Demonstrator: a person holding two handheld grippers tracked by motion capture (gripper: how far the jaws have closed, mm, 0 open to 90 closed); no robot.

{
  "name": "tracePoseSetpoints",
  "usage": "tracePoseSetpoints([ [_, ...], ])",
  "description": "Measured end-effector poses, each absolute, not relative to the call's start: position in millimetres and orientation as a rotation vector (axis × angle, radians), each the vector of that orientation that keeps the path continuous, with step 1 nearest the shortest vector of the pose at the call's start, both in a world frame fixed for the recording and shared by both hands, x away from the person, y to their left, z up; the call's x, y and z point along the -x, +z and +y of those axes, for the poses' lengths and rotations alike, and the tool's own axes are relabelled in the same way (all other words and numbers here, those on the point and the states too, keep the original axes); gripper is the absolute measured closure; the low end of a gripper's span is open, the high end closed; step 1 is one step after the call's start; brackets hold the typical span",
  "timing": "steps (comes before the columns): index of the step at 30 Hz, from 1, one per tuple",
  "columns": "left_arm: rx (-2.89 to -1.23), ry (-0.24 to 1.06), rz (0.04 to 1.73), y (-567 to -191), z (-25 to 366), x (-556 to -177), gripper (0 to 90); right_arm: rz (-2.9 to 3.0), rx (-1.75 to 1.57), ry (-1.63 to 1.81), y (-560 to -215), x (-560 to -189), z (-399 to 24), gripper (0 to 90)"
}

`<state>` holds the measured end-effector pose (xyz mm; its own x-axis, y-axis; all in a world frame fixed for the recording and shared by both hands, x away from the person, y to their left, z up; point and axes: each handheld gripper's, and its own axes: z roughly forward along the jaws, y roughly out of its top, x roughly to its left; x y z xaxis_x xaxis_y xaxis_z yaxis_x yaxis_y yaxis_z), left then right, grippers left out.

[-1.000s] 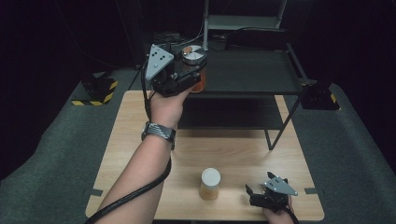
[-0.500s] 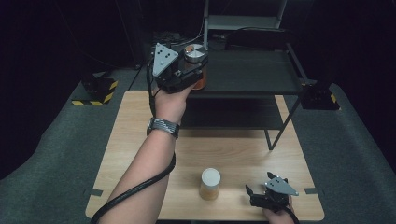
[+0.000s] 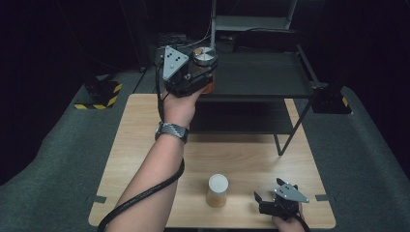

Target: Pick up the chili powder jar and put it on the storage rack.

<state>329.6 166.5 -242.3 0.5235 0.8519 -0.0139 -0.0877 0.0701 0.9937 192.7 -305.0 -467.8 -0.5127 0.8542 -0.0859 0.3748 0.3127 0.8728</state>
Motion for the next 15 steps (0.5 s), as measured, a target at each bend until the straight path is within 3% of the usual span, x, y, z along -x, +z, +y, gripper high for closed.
tracePoseSetpoints([
  [15,-1.32,0.814,0.765,-240.0,164.7,-329.1,34.3,2.033,-1.085,1.133,-467.7,-192.3,-304.6,1.1],
])
